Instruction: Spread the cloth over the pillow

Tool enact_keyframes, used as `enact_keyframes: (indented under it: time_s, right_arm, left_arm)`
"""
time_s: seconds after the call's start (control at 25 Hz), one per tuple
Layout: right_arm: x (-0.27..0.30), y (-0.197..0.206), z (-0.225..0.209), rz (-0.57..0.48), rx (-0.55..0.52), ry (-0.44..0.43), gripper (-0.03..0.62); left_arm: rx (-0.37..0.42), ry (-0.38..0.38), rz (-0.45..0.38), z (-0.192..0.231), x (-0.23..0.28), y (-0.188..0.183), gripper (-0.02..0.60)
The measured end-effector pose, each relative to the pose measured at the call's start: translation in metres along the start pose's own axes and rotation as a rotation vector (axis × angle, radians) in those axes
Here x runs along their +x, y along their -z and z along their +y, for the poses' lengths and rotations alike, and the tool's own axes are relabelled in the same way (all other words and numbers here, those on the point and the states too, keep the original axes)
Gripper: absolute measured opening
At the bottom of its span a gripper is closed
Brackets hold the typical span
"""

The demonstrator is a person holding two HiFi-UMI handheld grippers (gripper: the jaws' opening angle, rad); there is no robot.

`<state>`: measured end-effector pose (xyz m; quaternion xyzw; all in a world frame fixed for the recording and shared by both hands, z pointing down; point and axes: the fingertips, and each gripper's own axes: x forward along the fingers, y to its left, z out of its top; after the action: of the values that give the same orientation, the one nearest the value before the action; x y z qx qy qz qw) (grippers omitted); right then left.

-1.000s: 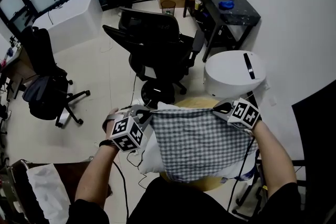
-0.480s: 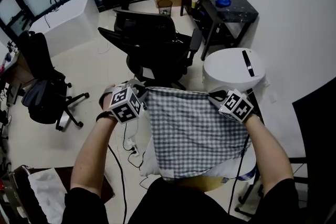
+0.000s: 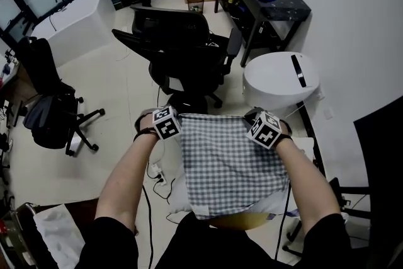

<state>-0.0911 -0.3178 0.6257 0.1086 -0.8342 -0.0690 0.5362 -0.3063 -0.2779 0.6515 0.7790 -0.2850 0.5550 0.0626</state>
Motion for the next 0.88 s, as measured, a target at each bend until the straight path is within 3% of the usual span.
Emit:
enact_keyframes:
  time_s: [0.28,0.4,0.48,0.72,0.88]
  right_arm:
    - [0.023,0.024,0.017,0.067,0.027,-0.032,0.020]
    - [0.023,0.026,0.017,0.057,0.057,-0.028,0.069]
    - [0.015,0.022,0.011,0.021,0.078,0.000,0.115]
    - [-0.038,-0.011,-0.006,-0.154,0.143,0.097,0.127]
    - [-0.086,-0.042,0.020,-0.284,0.112,0.104,0.127]
  left_arm:
    - [-0.023,0.068,0.031,-0.036,0.045,0.014,0.009]
    - [-0.029,0.087,0.032,-0.045,0.050,0.016,0.010]
    - [-0.034,0.080,0.021,-0.045,0.049,0.016,0.013]
    - [-0.080,0.006,-0.023,-0.026,0.022,0.019,0.099]
    - [-0.086,-0.041,-0.056,-0.020,-0.004,0.025,0.158]
